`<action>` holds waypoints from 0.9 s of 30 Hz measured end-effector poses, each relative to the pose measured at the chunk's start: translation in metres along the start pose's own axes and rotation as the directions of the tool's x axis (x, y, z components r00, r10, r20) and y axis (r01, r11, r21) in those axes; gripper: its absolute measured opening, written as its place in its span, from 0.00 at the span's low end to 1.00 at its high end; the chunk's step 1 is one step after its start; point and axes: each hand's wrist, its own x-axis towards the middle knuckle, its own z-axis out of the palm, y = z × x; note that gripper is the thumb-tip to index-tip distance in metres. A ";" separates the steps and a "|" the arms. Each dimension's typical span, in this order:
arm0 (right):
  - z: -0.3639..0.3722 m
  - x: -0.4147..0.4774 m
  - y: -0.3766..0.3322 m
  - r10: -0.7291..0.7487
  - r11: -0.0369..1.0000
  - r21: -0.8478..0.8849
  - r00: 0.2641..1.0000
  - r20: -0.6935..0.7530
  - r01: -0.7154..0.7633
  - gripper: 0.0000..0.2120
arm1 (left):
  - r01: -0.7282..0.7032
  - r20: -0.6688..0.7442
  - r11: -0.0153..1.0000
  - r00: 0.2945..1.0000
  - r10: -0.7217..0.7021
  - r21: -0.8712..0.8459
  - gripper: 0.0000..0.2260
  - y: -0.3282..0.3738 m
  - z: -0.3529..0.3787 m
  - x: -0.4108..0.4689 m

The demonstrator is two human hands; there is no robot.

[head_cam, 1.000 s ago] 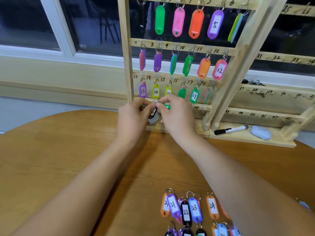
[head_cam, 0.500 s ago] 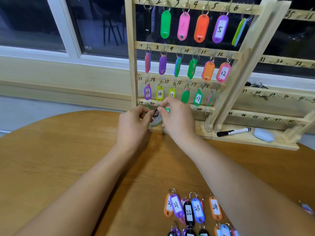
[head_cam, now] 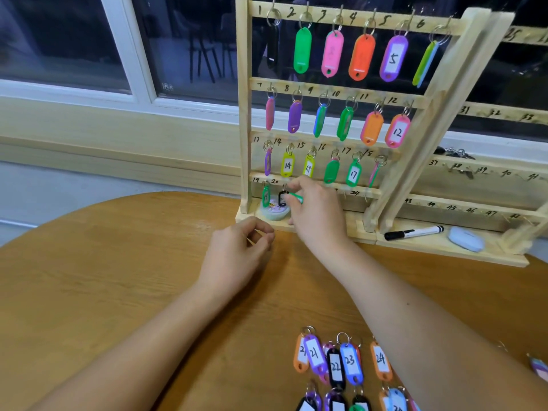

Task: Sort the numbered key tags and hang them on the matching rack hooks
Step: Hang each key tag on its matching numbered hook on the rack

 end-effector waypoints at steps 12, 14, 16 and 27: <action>-0.016 -0.003 -0.010 0.054 0.976 0.218 0.991 -0.126 -0.025 0.02 | 0.002 0.028 1.000 1.000 -0.001 -0.013 0.02 -0.007 -0.004 -0.012; -0.015 -0.001 -0.011 0.048 0.970 0.243 0.987 -0.155 -0.009 0.02 | 0.001 0.029 1.000 1.000 -0.001 -0.015 0.02 -0.010 -0.003 -0.013; -0.014 0.000 -0.011 0.041 0.968 0.252 0.984 -0.175 0.004 0.02 | 0.002 0.028 1.000 1.000 -0.002 -0.015 0.01 -0.011 -0.004 -0.013; -0.013 -0.001 -0.014 -0.041 0.996 -0.080 0.995 -0.089 0.034 0.05 | -0.016 0.031 1.000 0.999 0.015 0.010 0.02 -0.012 -0.004 -0.012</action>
